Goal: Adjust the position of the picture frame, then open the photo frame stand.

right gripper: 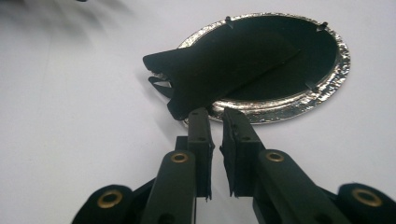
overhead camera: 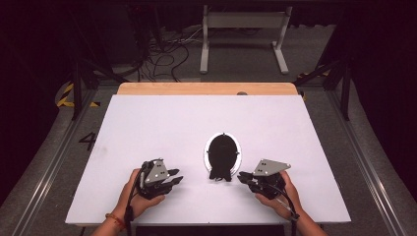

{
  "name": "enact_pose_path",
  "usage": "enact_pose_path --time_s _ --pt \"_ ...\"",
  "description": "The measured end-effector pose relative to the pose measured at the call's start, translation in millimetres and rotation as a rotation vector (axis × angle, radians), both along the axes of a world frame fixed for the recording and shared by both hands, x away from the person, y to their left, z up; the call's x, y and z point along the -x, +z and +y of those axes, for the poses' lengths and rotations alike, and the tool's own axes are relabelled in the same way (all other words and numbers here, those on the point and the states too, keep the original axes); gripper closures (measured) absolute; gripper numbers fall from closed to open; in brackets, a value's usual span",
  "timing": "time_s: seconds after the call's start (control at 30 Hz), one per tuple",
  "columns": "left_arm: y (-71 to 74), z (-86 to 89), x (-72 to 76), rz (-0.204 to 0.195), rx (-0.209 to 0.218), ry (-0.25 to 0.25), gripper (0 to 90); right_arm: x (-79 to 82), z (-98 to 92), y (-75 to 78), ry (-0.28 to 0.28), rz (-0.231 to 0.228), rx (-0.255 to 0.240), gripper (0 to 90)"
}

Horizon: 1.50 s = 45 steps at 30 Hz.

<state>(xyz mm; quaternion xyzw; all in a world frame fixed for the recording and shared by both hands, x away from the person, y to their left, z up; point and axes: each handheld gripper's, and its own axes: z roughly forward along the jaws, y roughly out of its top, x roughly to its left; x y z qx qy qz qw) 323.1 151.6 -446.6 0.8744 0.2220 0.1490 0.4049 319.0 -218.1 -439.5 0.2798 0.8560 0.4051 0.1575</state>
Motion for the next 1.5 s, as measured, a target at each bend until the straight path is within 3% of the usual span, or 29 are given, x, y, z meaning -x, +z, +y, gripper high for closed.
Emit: enact_pose_path --time_s 0.17,0.3,0.4,0.53,0.8,1.03,1.5 --pt "0.8 16.5 11.1 -0.019 0.023 0.001 53.9 -1.0 -3.4 1.2 -0.003 0.011 0.001 78.8" --pt "2.8 24.8 16.0 -0.07 0.045 0.032 42.5 -1.6 -3.1 1.6 0.008 0.019 -0.001 75.6" --pt "-0.2 26.5 15.1 -0.063 0.034 0.079 33.7 -2.4 -0.8 0.3 0.021 0.03 0.001 74.3" --pt "-3.4 27.0 15.3 -0.047 0.055 0.098 27.5 -3.4 1.4 -1.0 0.043 0.045 0.001 74.3" --pt "-9.0 22.6 14.1 -0.034 0.03 0.086 25.8 -5.4 5.9 -2.9 0.051 0.075 0.021 74.4" --pt "-10.8 18.7 10.1 -0.024 0.015 0.091 25.1 -4.4 12.7 -9.0 0.055 0.108 0.075 76.1" --pt "-16.3 10.3 9.0 -0.004 -0.013 0.072 24.6 -9.7 26.1 -12.1 0.061 0.127 0.107 79.9"
